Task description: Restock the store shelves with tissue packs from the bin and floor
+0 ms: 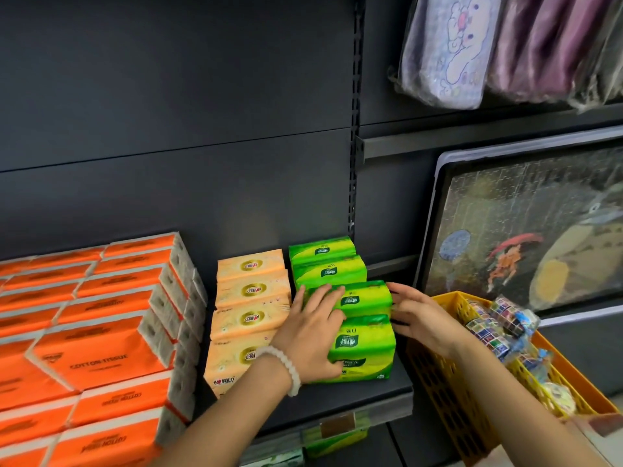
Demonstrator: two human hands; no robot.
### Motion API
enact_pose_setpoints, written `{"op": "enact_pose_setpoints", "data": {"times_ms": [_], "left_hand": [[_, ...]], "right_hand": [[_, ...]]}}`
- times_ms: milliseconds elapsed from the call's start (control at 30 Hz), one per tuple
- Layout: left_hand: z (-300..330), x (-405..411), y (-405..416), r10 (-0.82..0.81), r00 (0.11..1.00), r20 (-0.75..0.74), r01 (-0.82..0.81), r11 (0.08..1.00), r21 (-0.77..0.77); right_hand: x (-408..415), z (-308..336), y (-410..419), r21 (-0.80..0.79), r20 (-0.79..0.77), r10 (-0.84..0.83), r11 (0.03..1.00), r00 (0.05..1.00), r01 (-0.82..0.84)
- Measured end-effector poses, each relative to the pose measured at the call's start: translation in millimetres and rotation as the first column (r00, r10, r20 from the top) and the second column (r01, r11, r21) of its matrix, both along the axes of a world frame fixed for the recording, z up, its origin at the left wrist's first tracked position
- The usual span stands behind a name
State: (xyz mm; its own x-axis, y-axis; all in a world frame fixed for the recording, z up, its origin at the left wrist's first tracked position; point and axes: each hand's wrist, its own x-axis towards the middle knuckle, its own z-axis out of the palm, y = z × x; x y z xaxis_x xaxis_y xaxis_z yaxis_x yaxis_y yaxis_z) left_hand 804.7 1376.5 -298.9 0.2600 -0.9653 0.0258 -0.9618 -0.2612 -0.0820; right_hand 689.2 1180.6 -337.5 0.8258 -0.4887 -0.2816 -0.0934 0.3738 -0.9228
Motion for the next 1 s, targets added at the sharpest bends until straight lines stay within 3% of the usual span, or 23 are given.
{"op": "enact_pose_setpoints", "data": {"times_ms": [233, 433, 700, 1000], "left_hand": [[-7, -8, -5, 0.094, 0.995, -0.042, -0.095, 0.995, -0.031], [-8, -6, -11, 0.066, 0.991, -0.116, -0.069, 0.997, -0.024], [-6, -5, -11, 0.012, 0.982, -0.186, -0.015, 1.0, -0.014], [-5, -7, -11, 0.013, 0.99, -0.141, -0.019, 0.999, -0.045]], "right_hand": [[21, 3, 13, -0.113, -0.016, 0.004, 0.994, 1.0, -0.005], [22, 8, 14, -0.163, 0.033, 0.005, 0.987, 0.999, 0.0], [19, 16, 17, -0.184, -0.01, -0.014, 0.983, 1.0, 0.012], [17, 19, 15, -0.273, -0.05, -0.022, 0.962, 0.999, 0.008]]}}
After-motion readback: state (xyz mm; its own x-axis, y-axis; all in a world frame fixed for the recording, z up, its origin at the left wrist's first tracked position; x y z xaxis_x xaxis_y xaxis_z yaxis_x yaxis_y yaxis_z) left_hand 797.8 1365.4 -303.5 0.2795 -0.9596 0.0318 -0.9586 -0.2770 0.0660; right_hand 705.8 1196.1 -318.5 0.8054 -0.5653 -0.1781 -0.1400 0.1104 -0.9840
